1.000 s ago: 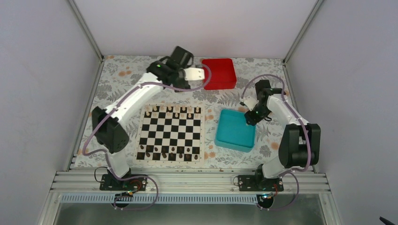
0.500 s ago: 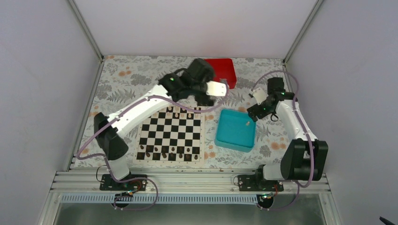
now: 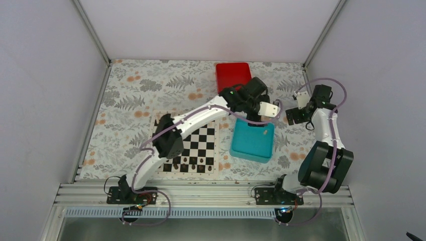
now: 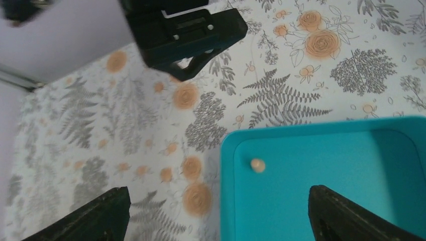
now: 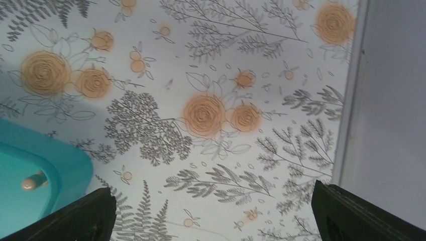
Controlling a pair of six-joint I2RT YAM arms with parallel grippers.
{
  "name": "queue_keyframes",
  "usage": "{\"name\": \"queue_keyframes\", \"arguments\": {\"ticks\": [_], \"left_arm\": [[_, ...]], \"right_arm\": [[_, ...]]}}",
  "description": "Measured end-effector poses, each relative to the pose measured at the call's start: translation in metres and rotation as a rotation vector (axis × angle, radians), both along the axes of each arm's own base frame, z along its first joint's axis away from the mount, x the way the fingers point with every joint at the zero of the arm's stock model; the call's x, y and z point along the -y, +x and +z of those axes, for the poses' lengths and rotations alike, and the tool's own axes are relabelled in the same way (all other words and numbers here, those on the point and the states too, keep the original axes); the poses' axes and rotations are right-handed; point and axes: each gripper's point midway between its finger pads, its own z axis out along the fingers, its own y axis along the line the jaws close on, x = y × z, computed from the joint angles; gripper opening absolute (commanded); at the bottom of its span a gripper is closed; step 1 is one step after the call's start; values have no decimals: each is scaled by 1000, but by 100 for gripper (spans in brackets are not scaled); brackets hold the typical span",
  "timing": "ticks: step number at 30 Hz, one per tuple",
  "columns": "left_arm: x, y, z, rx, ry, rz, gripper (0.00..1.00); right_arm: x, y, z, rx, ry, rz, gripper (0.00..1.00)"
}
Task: Set up the chess pieces on the board
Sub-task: Pick up the chess piece from the storage box.
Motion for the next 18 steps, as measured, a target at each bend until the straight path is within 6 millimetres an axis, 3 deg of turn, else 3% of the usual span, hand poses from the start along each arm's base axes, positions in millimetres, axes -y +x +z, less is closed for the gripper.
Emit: {"name": "queue_keyframes", "arguments": {"ticks": [5, 8, 10, 18], "left_arm": [[25, -7, -51, -52, 61, -49, 68], [27, -21, -84, -85, 124, -74, 59], [24, -27, -99, -98, 157, -85, 58], [24, -25, -112, -83, 177, -81, 59]], "right_arm": [[-3, 4, -6, 1, 27, 15, 100], [1, 4, -10, -2, 37, 6, 100], [6, 3, -13, -7, 42, -6, 100], [9, 4, -25, -23, 64, -12, 100]]}}
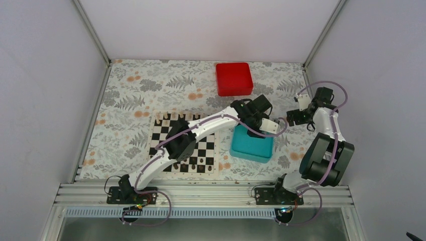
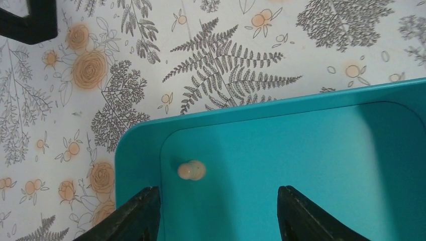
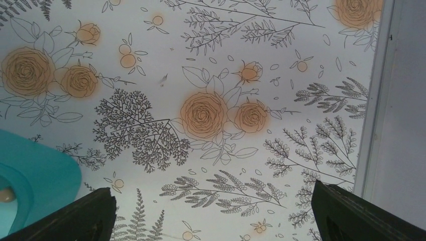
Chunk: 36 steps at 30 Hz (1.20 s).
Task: Set up the chess pieces on the board
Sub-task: Pick up the chess piece from the storage box.
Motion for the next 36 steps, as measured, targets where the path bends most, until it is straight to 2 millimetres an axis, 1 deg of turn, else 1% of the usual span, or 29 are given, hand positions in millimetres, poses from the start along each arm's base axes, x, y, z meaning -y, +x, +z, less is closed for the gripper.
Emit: {"name": "queue_keyframes", "arguments": {"ticks": [3, 9, 10, 16, 20, 24, 31, 36], "left_arm": [[3, 3, -10, 3, -1, 3, 58], [9, 8, -50, -4, 30, 7, 58], [12, 10, -48, 4, 13, 10, 57], [18, 19, -43, 37, -13, 36, 57], [20, 21, -41, 42, -25, 41, 57], [20, 20, -41, 40, -26, 40, 55], [20, 18, -46, 29, -19, 34, 55], [19, 16, -57, 22, -5, 21, 56]], "right_arm": [[-2, 2, -1, 5, 10, 6, 100], [-3, 5, -2, 12, 23, 12, 100], [-4, 5, -2, 14, 25, 13, 100], [-4, 6, -3, 18, 31, 17, 100], [-5, 6, -4, 15, 33, 17, 100], [-5, 6, -6, 10, 36, 18, 100], [-5, 6, -6, 10, 38, 18, 100], [-6, 6, -6, 11, 41, 21, 100]]}}
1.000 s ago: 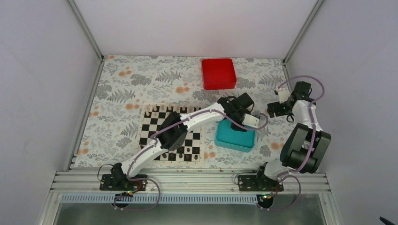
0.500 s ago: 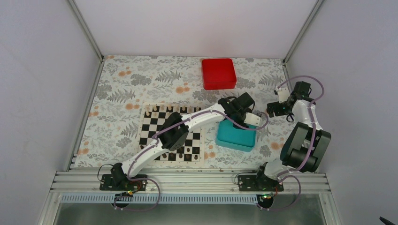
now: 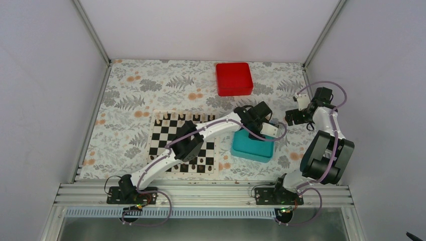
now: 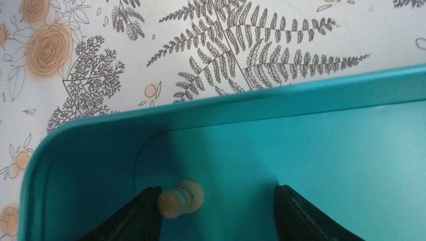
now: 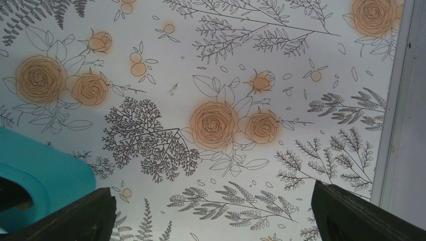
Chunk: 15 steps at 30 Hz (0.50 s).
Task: Set up the chess pieces on the board
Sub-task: Pick up the chess piece from the storage box.
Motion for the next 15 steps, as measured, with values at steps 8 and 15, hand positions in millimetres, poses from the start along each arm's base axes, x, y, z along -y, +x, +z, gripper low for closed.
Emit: {"name": "queue_keyframes", "arguments": {"ticks": [8, 15], "left_arm": [[2, -2, -2, -4, -1, -11, 47], [1, -5, -3, -8, 7, -13, 28]], "right_arm": [[-3, -3, -4, -8, 10, 7, 100], [-4, -3, -4, -7, 13, 13, 100]]}}
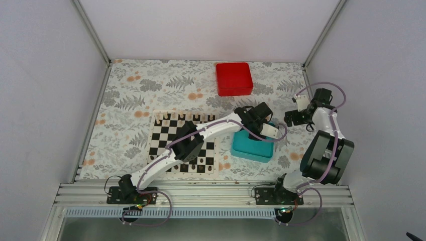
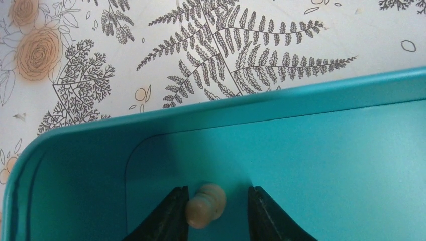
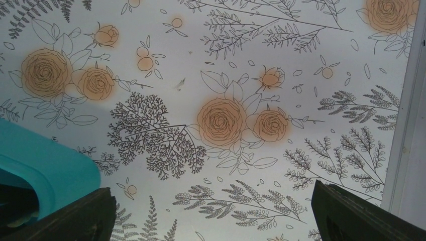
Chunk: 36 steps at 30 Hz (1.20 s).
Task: Set up the chess pieces on the board
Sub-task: Pick up the chess piece from the storage box, then place the chess piece on the chessboard.
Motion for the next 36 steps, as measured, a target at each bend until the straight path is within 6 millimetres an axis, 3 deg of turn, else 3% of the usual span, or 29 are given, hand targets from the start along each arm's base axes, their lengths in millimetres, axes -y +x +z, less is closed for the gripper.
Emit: {"name": "queue_keyframes", "arguments": {"ticks": [10, 15, 20, 23, 28, 32, 36], "left_arm": [[0, -1, 0, -1, 3, 1, 14], [-2, -2, 1, 1, 11, -2, 11], [-20, -6, 7, -5, 73, 6, 11], [-41, -8, 26, 0, 106, 18, 11], [-88, -2, 96, 67, 89, 77, 12], [-148, 11, 143, 129, 74, 170, 13], [-225, 35, 154, 161, 97, 310, 13]], "right_arm": [[0, 0, 0, 0, -2, 7, 100], [0, 0, 0, 0, -3, 7, 100], [0, -1, 0, -2, -6, 8, 100], [0, -1, -1, -5, -6, 8, 100], [0, -2, -1, -9, -4, 8, 100], [0, -2, -2, -15, 1, 9, 100], [0, 1, 2, -8, 4, 11, 100]]}}
